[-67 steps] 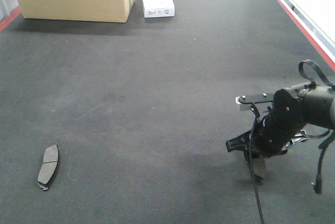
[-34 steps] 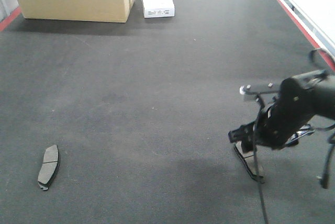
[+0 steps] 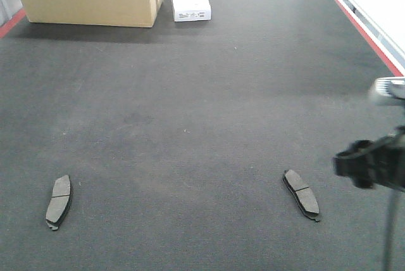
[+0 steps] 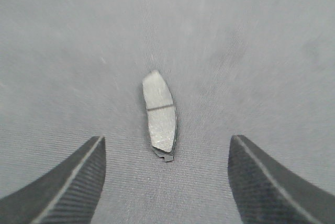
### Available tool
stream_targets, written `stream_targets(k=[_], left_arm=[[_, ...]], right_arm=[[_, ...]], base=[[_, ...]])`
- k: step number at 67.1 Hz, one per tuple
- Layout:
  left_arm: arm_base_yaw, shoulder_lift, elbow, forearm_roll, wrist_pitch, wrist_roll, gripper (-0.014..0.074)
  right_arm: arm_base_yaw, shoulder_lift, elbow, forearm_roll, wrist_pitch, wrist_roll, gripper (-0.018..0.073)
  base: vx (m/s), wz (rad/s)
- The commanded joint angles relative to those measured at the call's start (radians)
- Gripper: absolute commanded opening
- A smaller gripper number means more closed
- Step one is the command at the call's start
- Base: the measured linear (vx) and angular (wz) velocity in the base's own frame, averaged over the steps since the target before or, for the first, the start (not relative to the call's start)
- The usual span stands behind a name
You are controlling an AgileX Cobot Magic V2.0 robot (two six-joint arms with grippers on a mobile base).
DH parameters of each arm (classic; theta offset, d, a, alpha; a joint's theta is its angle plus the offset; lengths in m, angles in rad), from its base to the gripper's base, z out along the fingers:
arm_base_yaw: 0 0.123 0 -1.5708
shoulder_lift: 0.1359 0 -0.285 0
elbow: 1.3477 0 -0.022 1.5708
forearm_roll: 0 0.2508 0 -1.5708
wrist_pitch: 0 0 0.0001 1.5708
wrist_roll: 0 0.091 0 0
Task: Move and align brake pads A on conveyor
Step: 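Lower the right gripper's brake pad onto the belt and open, then raise the right gripper and back the base away from the belt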
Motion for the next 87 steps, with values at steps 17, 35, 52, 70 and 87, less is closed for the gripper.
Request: stream_targets(k=[17, 35, 52, 70, 87], left_arm=[[-0.005, 0.010, -0.022, -0.011, -0.073, -0.003, 0.0372], [-0.005, 0.010, -0.022, -0.011, -0.073, -0.003, 0.0372], [-0.005, 0.010, -0.022, -0.011, -0.073, -0.003, 0.0372], [-0.005, 0.010, -0.022, -0.011, -0.073, -0.003, 0.0372], [-0.005, 0.010, -0.022, -0.011, -0.073, -0.003, 0.0372]], right_arm=[[-0.004, -0.494, 0.164, -0.011, -0.114, -0.046, 0.0484], [-0.004, -0.777, 0.252, -0.012, -0.159, -0.077, 0.0484], [-0.004, -0.823, 0.309, -0.077, -0.211, -0.077, 0.0484], [-0.004, -0.823, 0.309, -0.072, -0.219, -0.075, 0.0484], [-0.004, -0.823, 0.309, -0.072, -0.220, -0.075, 0.0484]], base=[[0.00, 0.00], [0.00, 0.00], [0.00, 0.00], [0.00, 0.00], [0.00, 0.00]])
